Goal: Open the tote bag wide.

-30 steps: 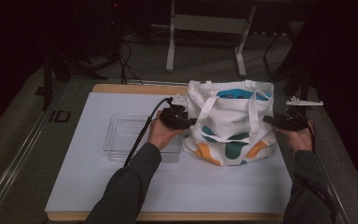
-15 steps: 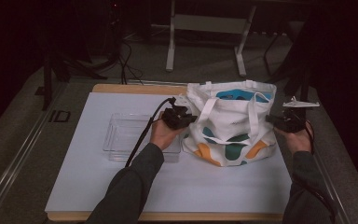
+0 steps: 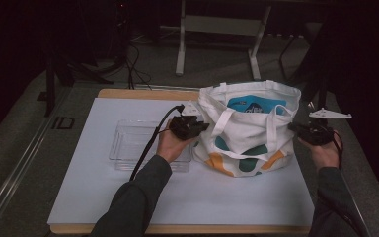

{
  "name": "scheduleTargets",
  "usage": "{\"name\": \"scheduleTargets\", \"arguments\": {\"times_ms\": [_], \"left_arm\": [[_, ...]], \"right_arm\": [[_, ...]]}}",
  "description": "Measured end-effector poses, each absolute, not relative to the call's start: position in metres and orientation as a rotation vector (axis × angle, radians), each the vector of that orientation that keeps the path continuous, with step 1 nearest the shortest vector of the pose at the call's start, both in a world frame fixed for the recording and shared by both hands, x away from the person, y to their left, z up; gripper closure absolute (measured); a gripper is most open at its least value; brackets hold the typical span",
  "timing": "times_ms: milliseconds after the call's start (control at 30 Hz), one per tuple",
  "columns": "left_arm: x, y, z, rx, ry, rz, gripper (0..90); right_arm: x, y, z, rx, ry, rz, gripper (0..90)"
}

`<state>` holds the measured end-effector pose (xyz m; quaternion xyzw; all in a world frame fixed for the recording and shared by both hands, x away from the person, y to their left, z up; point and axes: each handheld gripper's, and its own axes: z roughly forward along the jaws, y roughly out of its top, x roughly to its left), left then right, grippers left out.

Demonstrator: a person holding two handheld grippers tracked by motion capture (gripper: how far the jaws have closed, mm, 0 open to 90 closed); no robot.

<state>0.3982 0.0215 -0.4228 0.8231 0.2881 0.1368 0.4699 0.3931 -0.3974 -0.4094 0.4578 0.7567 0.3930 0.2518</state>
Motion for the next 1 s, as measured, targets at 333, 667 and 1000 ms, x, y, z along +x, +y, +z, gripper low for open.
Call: {"name": "scheduleTargets", "arguments": {"times_ms": [333,667,1000], "left_arm": [[0.387,0.026,-0.418,1.995,0.68,0.331,85.8],[0.372,0.023,-0.416,2.013,0.64,0.356,85.8],[0.363,0.021,-0.424,2.037,0.619,0.356,85.0]], "right_arm": [[0.372,-0.404,-0.404,1.201,2.021,1.129,87.3],[0.352,-0.405,-0.403,1.154,2.009,1.147,87.4],[0.34,-0.403,-0.41,1.133,2.026,1.148,87.5]]}}
